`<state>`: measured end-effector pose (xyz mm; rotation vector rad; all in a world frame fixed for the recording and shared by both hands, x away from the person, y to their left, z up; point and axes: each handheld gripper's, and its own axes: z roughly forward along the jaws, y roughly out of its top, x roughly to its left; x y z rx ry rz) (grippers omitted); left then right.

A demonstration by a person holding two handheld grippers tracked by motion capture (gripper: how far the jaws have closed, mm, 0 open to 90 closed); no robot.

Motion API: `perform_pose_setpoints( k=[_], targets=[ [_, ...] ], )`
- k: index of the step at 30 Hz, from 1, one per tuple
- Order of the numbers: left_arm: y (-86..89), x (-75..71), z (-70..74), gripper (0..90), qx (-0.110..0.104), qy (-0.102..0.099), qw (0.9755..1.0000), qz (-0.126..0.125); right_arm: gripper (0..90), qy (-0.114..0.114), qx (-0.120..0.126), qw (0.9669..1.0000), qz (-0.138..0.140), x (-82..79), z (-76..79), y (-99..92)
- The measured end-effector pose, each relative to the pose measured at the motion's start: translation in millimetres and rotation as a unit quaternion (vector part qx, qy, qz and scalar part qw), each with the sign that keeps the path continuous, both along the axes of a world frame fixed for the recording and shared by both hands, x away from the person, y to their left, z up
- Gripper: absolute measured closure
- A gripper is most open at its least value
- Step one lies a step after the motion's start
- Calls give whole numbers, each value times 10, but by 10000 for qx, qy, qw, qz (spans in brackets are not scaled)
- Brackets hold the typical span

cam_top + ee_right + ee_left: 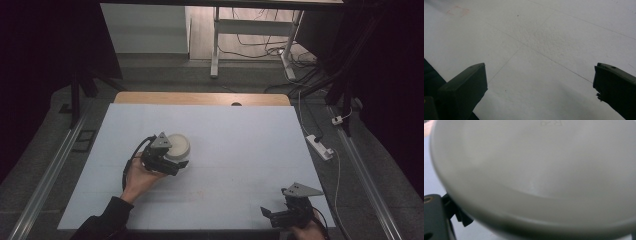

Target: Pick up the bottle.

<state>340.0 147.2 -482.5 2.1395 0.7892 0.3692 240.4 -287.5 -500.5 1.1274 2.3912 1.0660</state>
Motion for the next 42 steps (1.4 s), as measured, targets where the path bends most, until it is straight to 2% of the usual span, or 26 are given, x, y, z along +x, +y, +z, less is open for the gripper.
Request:
perform_pose_setpoints(
  k=[10,21,29,42],
  targets=[
    [-98,-50,162,73,-8,-69,9997,-225,0,10,-3,10000,6,0,-2,1],
    [-208,-81,363,73,-137,-148,9989,-422,0,38,-42,10000,66,4,-5,10],
    [-377,-134,535,73,-65,-205,9977,-651,0,32,-54,9999,89,3,-6,12],
    [-550,-244,552,73,-150,-84,9946,-1025,0,18,-68,9999,99,-2,-5,16]
  ],
)
